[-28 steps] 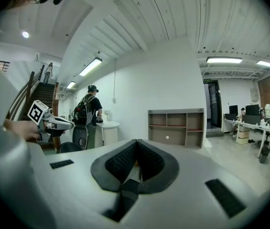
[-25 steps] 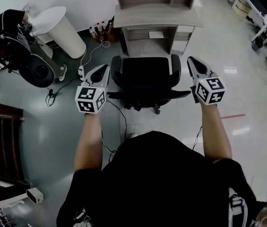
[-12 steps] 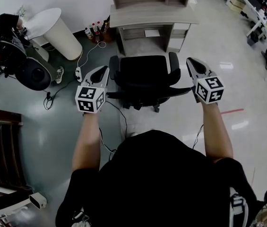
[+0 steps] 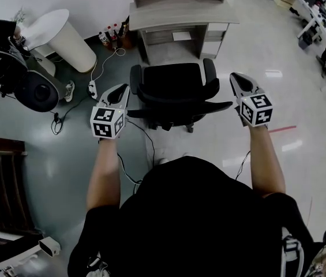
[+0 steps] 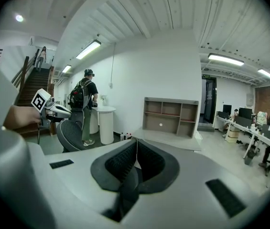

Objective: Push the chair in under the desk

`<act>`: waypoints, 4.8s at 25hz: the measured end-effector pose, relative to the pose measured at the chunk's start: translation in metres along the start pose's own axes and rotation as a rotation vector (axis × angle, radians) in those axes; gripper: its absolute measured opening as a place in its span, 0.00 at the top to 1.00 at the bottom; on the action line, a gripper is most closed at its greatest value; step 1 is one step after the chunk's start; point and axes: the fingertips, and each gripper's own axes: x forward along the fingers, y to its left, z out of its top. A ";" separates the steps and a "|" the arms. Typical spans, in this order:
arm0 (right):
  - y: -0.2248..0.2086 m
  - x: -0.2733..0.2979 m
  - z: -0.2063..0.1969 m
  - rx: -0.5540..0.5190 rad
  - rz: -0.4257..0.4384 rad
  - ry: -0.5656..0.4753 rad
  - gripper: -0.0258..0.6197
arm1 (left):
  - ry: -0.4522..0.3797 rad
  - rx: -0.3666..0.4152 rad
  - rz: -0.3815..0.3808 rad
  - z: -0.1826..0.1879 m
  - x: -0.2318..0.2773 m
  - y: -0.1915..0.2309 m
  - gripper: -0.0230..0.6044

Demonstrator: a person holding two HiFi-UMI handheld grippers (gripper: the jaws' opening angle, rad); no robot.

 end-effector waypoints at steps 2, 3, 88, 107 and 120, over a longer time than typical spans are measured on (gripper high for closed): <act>0.002 -0.001 -0.010 -0.001 0.009 0.025 0.96 | 0.013 -0.002 -0.008 -0.010 -0.001 -0.001 0.92; 0.003 -0.002 -0.016 0.000 0.017 0.040 0.96 | 0.018 -0.003 -0.013 -0.014 -0.001 -0.002 0.92; 0.054 0.104 -0.270 -1.149 0.442 0.752 0.84 | 0.793 0.895 -0.389 -0.231 0.122 -0.097 0.75; -0.013 0.181 -0.249 -1.138 0.419 0.761 0.84 | 0.775 0.913 -0.394 -0.198 0.219 -0.056 0.75; -0.039 0.253 -0.222 -1.104 0.379 0.785 0.84 | 0.771 0.952 -0.429 -0.177 0.283 0.006 0.77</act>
